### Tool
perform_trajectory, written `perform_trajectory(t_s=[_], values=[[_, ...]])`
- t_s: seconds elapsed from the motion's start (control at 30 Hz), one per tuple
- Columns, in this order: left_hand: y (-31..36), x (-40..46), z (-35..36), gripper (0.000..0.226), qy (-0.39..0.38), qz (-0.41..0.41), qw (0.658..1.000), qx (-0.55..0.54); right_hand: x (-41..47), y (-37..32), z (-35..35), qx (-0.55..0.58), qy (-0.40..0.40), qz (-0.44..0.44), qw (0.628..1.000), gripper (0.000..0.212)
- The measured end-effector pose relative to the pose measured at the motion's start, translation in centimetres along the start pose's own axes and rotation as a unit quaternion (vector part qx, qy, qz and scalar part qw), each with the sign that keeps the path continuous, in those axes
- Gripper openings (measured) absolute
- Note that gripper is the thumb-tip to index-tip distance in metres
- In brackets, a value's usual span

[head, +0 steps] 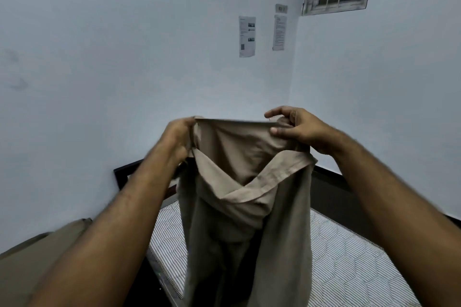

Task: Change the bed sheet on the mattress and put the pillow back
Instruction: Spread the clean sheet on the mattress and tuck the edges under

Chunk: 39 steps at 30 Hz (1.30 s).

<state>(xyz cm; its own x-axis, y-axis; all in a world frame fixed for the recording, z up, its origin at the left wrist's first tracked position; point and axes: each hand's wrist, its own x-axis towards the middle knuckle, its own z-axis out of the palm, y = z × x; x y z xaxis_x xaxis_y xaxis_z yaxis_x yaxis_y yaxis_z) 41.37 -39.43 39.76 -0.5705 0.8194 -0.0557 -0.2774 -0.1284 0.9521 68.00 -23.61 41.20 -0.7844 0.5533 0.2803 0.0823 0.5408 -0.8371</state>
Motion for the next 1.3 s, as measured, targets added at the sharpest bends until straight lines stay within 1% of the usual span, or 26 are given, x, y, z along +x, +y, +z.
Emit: perform_trajectory(t_s=[0.07,0.13,0.17,0.2,0.27,0.3,0.33,0.4,0.43,0.47,0.5,0.53,0.57,0.6,0.63,0.67,0.7,0.77,0.8,0.93,1.0,1.03,1.1,1.17,1.23,1.3], values=[[1.7,0.2,-0.5,0.015,-0.004,0.080,0.995,0.064,-0.2,1.3,0.0,-0.114,-0.003,0.024,0.993,0.037],[2.8,0.0,-0.6,0.015,-0.007,0.156,0.975,0.161,0.2,3.4,0.1,-0.233,-0.006,0.068,0.970,0.021],[3.2,-0.2,-0.5,0.018,-0.019,0.176,0.967,0.182,0.5,4.6,0.1,-0.297,0.009,0.100,0.950,0.011],[3.4,-0.3,-0.4,0.019,-0.039,0.186,0.963,0.191,0.8,5.8,0.2,-0.341,0.039,0.144,0.928,0.011],[3.5,-0.4,-0.4,0.017,-0.084,0.204,0.947,0.234,0.9,7.7,0.3,-0.360,0.113,0.218,0.900,0.020],[3.3,-0.1,-0.5,0.013,-0.101,0.219,0.920,0.309,0.9,8.2,0.3,-0.358,0.150,0.231,0.892,0.020],[3.0,0.6,-0.9,0.011,-0.113,0.230,0.867,0.428,0.9,8.3,0.3,-0.349,0.186,0.226,0.890,0.018],[2.0,1.4,-1.7,0.024,-0.125,0.179,0.710,0.670,1.2,7.4,0.5,-0.293,0.256,0.164,0.906,0.016],[1.3,1.6,-2.3,0.034,-0.131,0.134,0.656,0.731,1.4,6.3,0.8,-0.264,0.291,0.112,0.913,0.017],[0.5,1.9,-3.0,0.040,-0.132,0.107,0.635,0.754,1.5,5.1,1.2,-0.237,0.316,0.056,0.917,0.018],[-0.2,2.2,-3.8,0.038,-0.108,0.101,0.644,0.750,1.5,3.7,1.5,-0.216,0.313,0.013,0.925,0.022],[-0.6,2.7,-4.7,0.029,-0.056,0.124,0.673,0.726,1.5,2.2,1.8,-0.211,0.273,-0.002,0.939,0.029],[-0.8,2.8,-5.5,0.020,0.023,0.167,0.709,0.685,1.5,1.2,2.0,-0.230,0.193,0.017,0.954,0.035],[-0.7,2.7,-6.2,0.017,0.105,0.214,0.741,0.627,1.5,0.5,1.9,-0.274,0.093,0.062,0.955,0.036],[-0.6,2.6,-6.7,0.019,0.161,0.251,0.767,0.569,1.6,0.4,1.7,-0.329,0.006,0.115,0.937,0.031],[-0.3,2.6,-7.0,0.027,0.181,0.271,0.782,0.531,1.6,0.7,1.4,-0.375,-0.042,0.159,0.912,0.022],[0.0,2.4,-6.8,0.033,0.176,0.276,0.787,0.523,1.9,1.5,0.9,-0.403,-0.039,0.186,0.895,0.014],[0.0,2.0,-6.0,0.038,0.168,0.278,0.774,0.543,2.6,3.3,0.5,-0.412,0.027,0.199,0.889,0.007],[0.0,1.7,-5.5,0.042,0.176,0.277,0.775,0.540,2.8,4.2,0.6,-0.412,0.039,0.207,0.886,0.003],[-0.1,1.2,-4.4,0.048,0.213,0.267,0.819,0.461,2.6,8.3,2.3,-0.397,-0.012,0.290,0.871,0.013],[-0.1,0.9,-4.4,0.048,0.237,0.261,0.821,0.449,2.1,9.7,2.6,-0.356,0.020,0.292,0.887,0.018],[-0.2,0.5,-4.4,0.048,0.248,0.257,0.821,0.446,1.9,10.0,2.8,-0.324,0.056,0.279,0.902,0.018],[-0.7,0.3,-4.2,0.046,0.221,0.247,0.842,0.426,2.2,8.9,3.3,-0.245,0.117,0.216,0.938,0.026],[-1.6,0.3,-3.3,0.043,0.128,0.245,0.873,0.402,2.5,6.1,4.8,-0.133,0.116,0.140,0.974,0.037],[-2.9,0.0,-1.5,0.033,0.044,0.239,0.898,0.366,2.7,2.5,6.6,-0.054,0.093,0.083,0.991,0.038],[-4.2,-1.8,1.4,0.021,-0.033,0.213,0.932,0.292,3.1,-0.5,8.1,0.001,0.102,0.047,0.994,0.041]])
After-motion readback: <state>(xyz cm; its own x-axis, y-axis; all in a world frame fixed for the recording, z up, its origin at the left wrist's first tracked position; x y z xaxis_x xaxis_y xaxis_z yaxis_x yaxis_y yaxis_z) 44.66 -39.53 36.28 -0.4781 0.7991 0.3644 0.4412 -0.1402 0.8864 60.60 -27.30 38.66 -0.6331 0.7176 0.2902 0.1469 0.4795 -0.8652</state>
